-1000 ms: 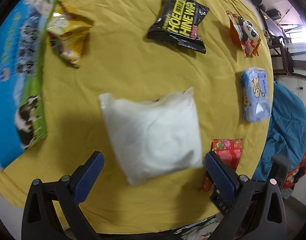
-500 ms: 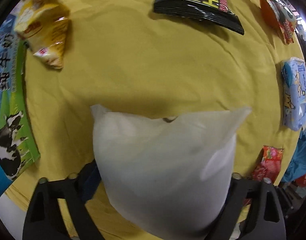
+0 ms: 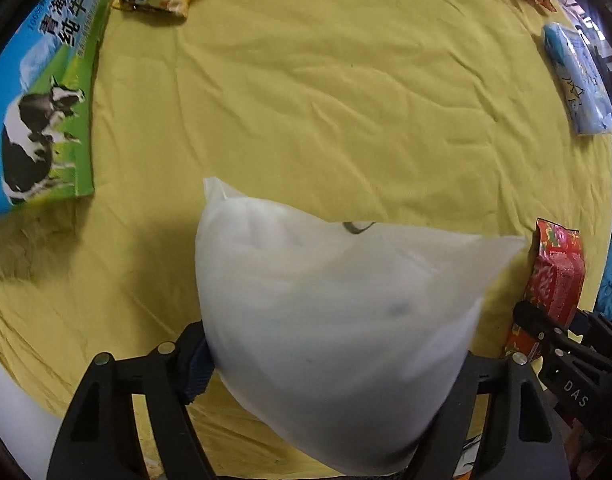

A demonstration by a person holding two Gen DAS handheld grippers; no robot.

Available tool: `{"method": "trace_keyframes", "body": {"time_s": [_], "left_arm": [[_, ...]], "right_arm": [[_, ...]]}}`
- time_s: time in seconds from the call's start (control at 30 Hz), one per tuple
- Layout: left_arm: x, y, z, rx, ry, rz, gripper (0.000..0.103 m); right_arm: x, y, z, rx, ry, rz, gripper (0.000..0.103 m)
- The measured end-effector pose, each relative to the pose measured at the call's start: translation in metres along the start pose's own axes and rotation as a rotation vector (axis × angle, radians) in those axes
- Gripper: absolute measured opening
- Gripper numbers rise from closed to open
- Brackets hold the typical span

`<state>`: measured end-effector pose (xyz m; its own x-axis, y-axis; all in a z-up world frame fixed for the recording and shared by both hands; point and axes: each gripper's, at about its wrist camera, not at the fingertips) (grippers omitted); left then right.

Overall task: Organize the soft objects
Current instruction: 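Grasp the white tissue pack with the left tool while the right tool grasps the red noodle pack, then carry both packs into the box and open both tools to release them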

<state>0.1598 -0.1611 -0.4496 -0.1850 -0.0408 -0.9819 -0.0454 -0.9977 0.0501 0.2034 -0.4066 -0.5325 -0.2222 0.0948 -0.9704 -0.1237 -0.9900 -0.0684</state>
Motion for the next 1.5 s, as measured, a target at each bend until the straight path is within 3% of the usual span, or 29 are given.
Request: {"method": "trace_keyframes", "body": {"time_s": [0.13, 0.3, 0.5, 0.83, 1.07, 1.17, 1.23, 1.5], "left_arm": [[0.012, -0.002, -0.004, -0.011, 0.001, 0.006, 0.080], [0.010, 0.001, 0.001, -0.004, 0.019, 0.003, 0.077], [-0.011, 0.010, 0.018, 0.019, 0.061, -0.016, 0.072], [-0.070, -0.001, 0.038, 0.021, 0.155, 0.012, 0.072], [-0.134, -0.017, 0.058, 0.000, 0.251, 0.059, 0.072], [-0.180, -0.016, 0.033, -0.009, 0.295, 0.077, 0.072], [-0.198, -0.020, 0.034, -0.015, 0.326, 0.090, 0.072], [-0.236, -0.073, 0.000, -0.078, 0.385, 0.136, 0.072]], "right_arm": [[0.011, -0.009, 0.000, -0.008, 0.010, 0.034, 0.057], [0.024, -0.021, -0.002, 0.002, 0.003, 0.030, 0.054], [-0.028, -0.009, 0.002, 0.011, 0.020, 0.018, 0.048], [-0.052, -0.019, 0.012, -0.001, 0.063, -0.022, 0.047], [-0.098, -0.039, 0.015, -0.051, 0.127, -0.073, 0.047], [-0.123, -0.051, 0.016, -0.081, 0.164, -0.101, 0.046], [-0.138, -0.057, 0.017, -0.098, 0.187, -0.118, 0.046], [-0.205, -0.109, 0.018, -0.168, 0.281, -0.186, 0.046]]}}
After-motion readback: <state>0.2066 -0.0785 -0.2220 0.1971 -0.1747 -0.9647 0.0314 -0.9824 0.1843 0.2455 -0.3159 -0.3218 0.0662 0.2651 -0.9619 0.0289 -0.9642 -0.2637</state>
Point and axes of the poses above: each gripper's, at about its wrist camera, not at the fingertips, and x roughly the way its jaws point, y to its right, z to its underside, and after that the axes turned 1 degree about z, right-handed
